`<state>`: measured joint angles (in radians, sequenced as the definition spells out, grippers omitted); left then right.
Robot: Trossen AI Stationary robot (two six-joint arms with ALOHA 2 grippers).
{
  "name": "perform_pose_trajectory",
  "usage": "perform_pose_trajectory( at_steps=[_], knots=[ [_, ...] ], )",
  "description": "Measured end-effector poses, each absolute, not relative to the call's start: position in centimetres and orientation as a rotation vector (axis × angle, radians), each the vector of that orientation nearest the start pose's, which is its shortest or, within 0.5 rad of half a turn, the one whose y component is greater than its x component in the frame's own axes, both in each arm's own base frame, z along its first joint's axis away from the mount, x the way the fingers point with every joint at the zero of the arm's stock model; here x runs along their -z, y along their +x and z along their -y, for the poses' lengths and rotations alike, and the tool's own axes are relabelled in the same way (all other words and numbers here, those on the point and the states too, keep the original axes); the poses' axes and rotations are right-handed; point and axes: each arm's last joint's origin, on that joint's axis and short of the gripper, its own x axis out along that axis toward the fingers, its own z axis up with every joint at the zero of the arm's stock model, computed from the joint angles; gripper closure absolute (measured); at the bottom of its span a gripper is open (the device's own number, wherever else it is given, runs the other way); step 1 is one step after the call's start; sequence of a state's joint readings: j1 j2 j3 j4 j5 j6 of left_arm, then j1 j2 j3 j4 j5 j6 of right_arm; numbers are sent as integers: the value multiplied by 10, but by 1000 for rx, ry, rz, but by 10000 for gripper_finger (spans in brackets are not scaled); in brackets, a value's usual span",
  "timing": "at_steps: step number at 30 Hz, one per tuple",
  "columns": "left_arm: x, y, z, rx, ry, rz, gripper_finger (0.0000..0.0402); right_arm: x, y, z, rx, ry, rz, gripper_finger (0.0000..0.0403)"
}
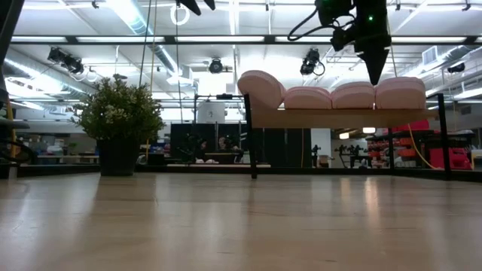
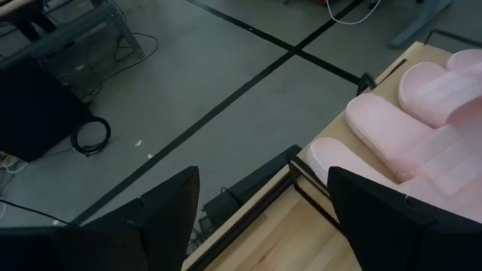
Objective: Pick and place slides into the shelf
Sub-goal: Adjust the slides on the shelf
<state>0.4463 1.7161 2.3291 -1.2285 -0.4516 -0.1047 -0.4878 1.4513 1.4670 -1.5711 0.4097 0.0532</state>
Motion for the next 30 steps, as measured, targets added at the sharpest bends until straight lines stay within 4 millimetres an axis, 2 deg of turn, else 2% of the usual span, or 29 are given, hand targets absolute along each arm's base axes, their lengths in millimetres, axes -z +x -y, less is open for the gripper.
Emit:
perform_pose_trajectory(
  at_steps=[12,17,23,30],
  knots=[
    [-501,256,-159,-950,-68,-604,104,-335,190,137,813,212,-1571,160],
    [-501,252,-166,-977,-77,-603,104,-335,187,141,815,217,-1578,172],
    [-503,248,-172,-1001,-84,-588,104,-335,186,143,807,217,-1583,226],
    [-506,249,-175,-1002,-64,-561,104,-334,187,142,784,238,-1579,325]
  ],
)
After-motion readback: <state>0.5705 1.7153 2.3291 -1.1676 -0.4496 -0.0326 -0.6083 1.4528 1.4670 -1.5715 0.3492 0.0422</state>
